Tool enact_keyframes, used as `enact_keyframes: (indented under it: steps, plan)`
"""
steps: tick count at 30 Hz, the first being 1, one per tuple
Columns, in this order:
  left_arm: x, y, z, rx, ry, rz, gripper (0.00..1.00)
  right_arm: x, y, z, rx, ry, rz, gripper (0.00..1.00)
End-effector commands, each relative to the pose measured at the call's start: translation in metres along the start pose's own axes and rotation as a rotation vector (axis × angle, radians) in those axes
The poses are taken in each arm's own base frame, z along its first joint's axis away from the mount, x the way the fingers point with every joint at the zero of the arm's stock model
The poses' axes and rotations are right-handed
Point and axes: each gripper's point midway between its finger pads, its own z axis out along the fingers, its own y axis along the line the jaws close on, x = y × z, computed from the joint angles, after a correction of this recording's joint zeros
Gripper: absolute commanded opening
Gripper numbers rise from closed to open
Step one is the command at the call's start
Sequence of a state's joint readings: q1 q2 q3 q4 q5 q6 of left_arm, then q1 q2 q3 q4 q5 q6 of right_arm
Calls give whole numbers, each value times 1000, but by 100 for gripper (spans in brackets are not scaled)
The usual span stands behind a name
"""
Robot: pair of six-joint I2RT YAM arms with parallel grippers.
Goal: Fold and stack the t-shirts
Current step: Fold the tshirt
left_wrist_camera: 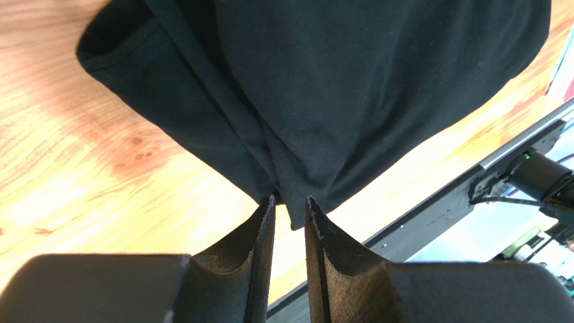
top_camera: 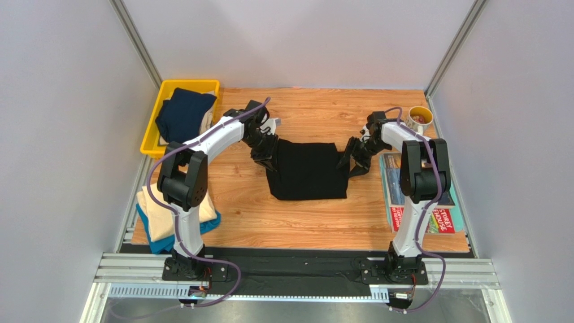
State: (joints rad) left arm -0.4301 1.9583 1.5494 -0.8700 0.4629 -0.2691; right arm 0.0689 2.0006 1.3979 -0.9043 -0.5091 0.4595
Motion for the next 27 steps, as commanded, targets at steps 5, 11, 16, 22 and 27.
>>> enact_keyframes:
  steps: [5, 11, 16, 22, 27]
  plan:
    - [1, -13, -19, 4, -30, 37, 29, -13, 21, 18, -204, -5, -33, 59]
    - [-1, -9, -17, -18, -28, 35, 29, -3, -2, 28, -130, 33, 8, 59]
    - [-6, -13, -13, 3, -21, 27, 29, -11, 7, -16, -86, -97, -77, 60]
    - [-18, -24, -8, 11, -7, 60, 29, -16, 6, -46, -38, -173, -95, 61]
    - [-25, -33, -1, 20, 9, 83, 29, -18, -17, -30, 34, -131, -51, 61]
